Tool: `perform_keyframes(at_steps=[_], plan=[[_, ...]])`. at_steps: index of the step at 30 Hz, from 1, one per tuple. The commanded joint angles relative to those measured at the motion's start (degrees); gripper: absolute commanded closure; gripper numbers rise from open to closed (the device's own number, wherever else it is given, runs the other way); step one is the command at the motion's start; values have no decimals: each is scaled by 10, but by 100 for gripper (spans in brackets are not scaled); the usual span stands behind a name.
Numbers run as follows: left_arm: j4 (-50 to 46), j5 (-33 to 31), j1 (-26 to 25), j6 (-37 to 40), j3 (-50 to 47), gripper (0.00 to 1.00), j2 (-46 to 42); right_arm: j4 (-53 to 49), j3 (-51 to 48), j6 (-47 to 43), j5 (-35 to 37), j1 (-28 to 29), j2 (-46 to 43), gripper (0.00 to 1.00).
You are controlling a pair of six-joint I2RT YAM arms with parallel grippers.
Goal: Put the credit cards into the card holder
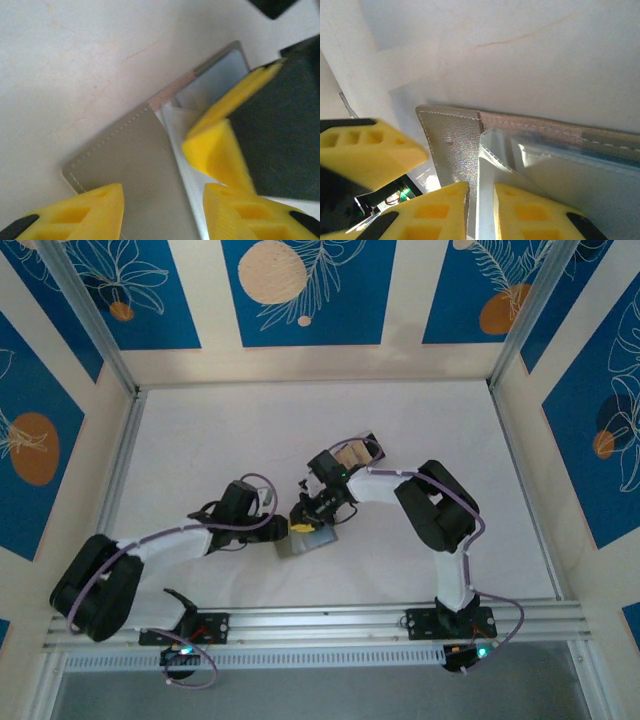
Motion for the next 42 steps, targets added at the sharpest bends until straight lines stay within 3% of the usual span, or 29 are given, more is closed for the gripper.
perform_keyframes(at_steps=[1, 4, 7, 12, 21, 25, 30, 42], plan=[[-29, -6, -7, 20, -16, 51, -45, -2, 14, 16, -15, -4, 19, 77], [-37, -10, -17, 24, -29, 47, -78, -1, 17, 25, -18, -7, 27, 76], [-54, -44, -58, 43, -25, 42, -91, 2, 18, 30, -21, -9, 31, 76], [-83, -130, -147, 71, 8, 36, -56, 4, 18, 35, -21, -9, 33, 72], [-79, -302, -254, 54, 47, 28, 28, 1, 19, 36, -26, -9, 35, 68], [-119, -389, -280, 27, 79, 30, 74, 0, 19, 35, -28, -9, 32, 67], [-158, -459, -296, -14, 91, 42, 107, -10, 19, 29, -26, -10, 18, 66], [-138, -459, -299, -25, 79, 53, 112, -100, 81, -39, 1, -18, -26, 55]])
